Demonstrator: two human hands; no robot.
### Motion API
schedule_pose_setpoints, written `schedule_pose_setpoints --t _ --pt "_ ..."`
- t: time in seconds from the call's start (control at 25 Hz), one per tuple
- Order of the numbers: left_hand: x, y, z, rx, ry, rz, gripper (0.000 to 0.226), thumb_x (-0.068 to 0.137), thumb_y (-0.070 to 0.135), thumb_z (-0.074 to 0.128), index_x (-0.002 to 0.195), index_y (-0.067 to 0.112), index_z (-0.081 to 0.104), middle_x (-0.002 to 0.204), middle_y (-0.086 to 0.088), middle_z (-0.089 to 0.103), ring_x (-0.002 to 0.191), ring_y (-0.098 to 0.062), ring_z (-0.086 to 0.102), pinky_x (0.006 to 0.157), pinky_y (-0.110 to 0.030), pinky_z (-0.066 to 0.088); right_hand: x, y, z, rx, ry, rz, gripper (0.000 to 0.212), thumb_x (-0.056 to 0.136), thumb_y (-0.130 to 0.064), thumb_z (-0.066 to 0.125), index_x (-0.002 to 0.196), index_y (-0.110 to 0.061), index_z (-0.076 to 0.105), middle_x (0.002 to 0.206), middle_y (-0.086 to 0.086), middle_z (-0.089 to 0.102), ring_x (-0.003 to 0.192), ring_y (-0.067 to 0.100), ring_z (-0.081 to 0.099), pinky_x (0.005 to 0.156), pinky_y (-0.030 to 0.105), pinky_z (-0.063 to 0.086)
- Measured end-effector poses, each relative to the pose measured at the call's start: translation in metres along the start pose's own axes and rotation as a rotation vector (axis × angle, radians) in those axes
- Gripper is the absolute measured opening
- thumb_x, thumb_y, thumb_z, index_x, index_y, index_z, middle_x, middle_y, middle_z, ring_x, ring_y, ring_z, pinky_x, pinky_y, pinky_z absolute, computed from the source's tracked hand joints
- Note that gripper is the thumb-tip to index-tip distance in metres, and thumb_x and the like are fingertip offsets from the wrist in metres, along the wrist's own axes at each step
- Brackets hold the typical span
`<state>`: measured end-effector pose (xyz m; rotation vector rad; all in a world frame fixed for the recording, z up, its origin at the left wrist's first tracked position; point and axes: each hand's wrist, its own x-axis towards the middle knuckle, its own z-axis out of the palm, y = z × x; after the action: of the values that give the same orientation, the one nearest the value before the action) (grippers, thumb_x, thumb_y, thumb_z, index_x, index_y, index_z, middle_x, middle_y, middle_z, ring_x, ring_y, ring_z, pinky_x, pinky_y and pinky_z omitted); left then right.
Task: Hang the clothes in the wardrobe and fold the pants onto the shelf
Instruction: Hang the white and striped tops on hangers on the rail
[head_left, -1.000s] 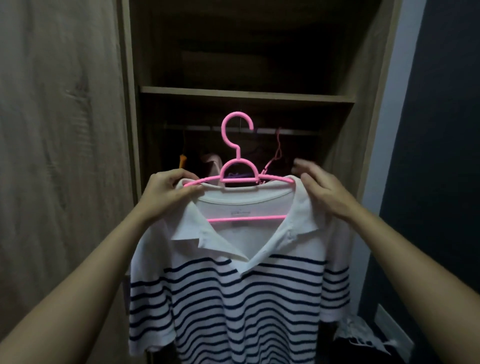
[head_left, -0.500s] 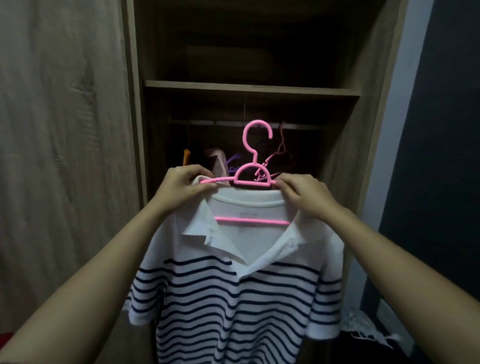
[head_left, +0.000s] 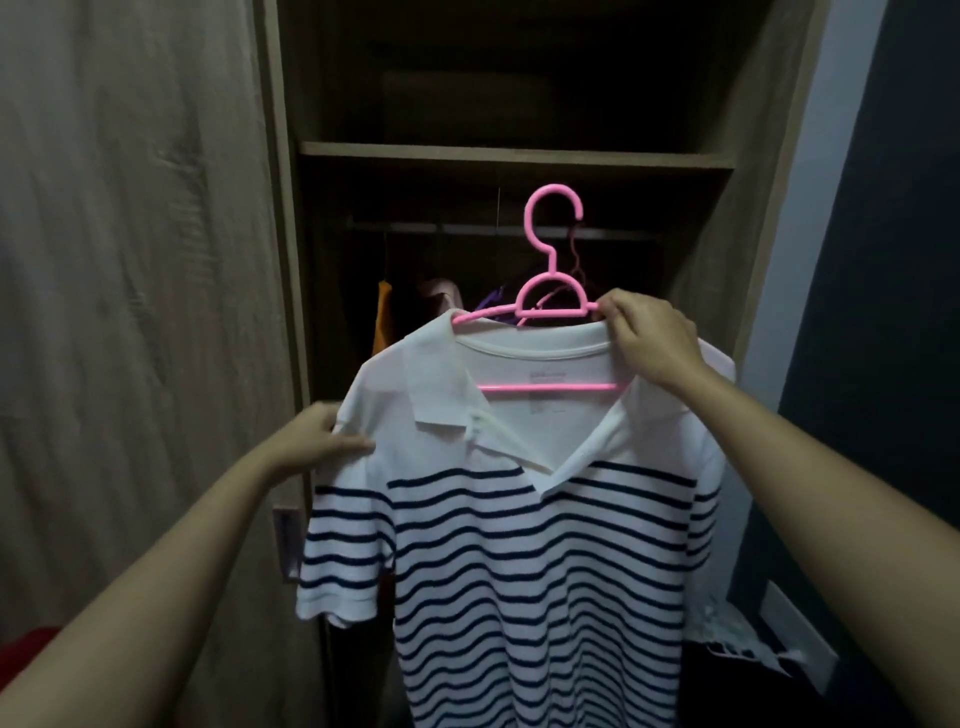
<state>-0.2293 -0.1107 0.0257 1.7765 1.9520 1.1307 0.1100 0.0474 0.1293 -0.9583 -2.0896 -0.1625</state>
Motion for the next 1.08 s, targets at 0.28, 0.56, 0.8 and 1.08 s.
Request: schedule_pose_setpoints --t 0.28,0.56,0.8,1.08 --pt "0.012 0.000 -0.026 0.486 0.029 -0.214 0.036 0.081 0.010 0.054 0.115 0.018 0.064 0.115 -0.007 0.065 0.103 -0.024 0.062 0.090 -0.035 0.050 -0.005 0.012 0.008 0.039 -0.117 -0.048 0.023 0.097 -0.026 0.039 0.095 -0.021 0.061 0.102 0.000 0.066 0.097 0.025 0.059 0.077 0.036 0.040" --pt "-0.008 0.102 -0.012 0.268 -0.121 0.206 0.041 0.072 0.057 0.066 0.098 0.025 0.067 0.092 0.007 0.070 0.083 -0.002 0.064 0.071 -0.024 0.053 -0.001 0.001 0.033 0.204 -0.177 -0.107 0.027 0.094 -0.030 0.039 0.090 -0.021 0.064 0.089 -0.003 0.065 0.090 0.027 0.062 0.078 0.042 0.047" --pt "-0.012 0.117 0.023 0.382 0.226 0.153 0.018 0.084 0.033 0.065 0.096 0.020 0.064 0.087 0.001 0.065 0.079 -0.013 0.060 0.065 -0.026 0.043 -0.016 -0.068 0.054 0.469 -0.206 0.358 0.037 0.095 -0.041 0.041 0.098 -0.009 0.059 0.094 0.016 0.066 0.095 0.034 0.061 0.087 0.042 0.048" --pt "-0.015 0.135 0.056 0.469 0.215 0.064 0.032 0.087 0.050 0.049 0.096 0.021 0.059 0.089 -0.002 0.067 0.080 -0.023 0.064 0.071 -0.035 0.053 -0.011 -0.119 0.069 1.060 -0.194 0.716 0.028 0.084 -0.036 0.056 0.092 -0.009 0.055 0.094 0.013 0.063 0.083 0.026 0.063 0.067 0.037 0.054"
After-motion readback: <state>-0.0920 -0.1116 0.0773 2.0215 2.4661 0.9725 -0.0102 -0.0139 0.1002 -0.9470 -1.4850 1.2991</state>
